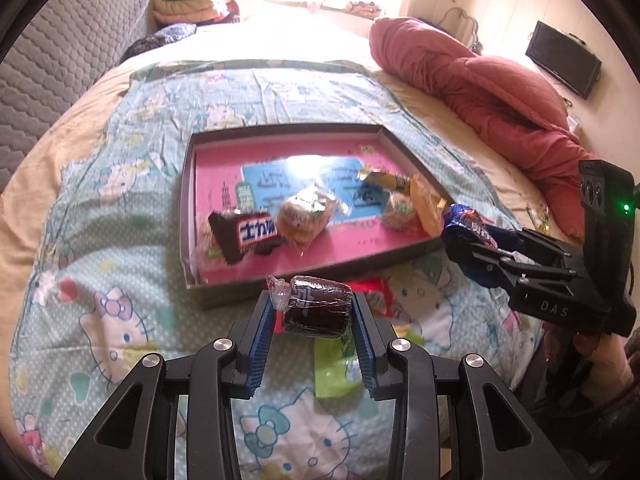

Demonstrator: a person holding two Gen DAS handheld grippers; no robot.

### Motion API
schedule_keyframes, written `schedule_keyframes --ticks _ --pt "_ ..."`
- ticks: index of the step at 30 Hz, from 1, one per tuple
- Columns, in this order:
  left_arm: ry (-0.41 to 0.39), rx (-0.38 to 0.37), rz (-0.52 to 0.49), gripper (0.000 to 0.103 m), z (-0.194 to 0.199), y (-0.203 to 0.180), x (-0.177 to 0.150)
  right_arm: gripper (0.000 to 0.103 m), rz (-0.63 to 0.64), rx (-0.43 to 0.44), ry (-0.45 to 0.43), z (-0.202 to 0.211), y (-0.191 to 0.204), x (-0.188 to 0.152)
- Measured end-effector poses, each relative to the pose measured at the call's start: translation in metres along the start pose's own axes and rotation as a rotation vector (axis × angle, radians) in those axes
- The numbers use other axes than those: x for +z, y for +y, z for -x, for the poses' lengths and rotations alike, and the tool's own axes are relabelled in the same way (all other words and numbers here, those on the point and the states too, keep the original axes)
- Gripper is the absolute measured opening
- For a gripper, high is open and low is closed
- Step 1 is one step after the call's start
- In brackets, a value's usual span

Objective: Organize snacks
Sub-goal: 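Carry the chocolate cake into the tray with the left tool while the right tool carries the cookie pack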

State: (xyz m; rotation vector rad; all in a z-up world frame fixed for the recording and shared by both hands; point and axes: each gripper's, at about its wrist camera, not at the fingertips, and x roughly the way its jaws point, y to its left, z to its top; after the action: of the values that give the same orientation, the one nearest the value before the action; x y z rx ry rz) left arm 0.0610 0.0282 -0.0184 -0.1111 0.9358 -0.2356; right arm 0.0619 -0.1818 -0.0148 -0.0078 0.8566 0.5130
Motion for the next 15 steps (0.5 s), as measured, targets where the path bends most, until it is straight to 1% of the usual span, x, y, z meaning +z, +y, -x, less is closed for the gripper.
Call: schedule_keyframes --ticks 7,11,15 --pt "-0.033 0.012 0.029 0.039 -0.003 0.001 0.014 0.054 0.021 0.028 -0.03 -0.001 0.008 0.007" --pt "-0.052 0.029 0.032 0.039 -0.005 0.0 0.019 0.054 0.03 0.033 -0.04 -0.002 0.011 0.01" --pt "-0.06 0.03 0.036 0.039 -0.009 0.0 0.025 0.054 0.022 0.034 -0.052 -0.003 0.008 0.013"
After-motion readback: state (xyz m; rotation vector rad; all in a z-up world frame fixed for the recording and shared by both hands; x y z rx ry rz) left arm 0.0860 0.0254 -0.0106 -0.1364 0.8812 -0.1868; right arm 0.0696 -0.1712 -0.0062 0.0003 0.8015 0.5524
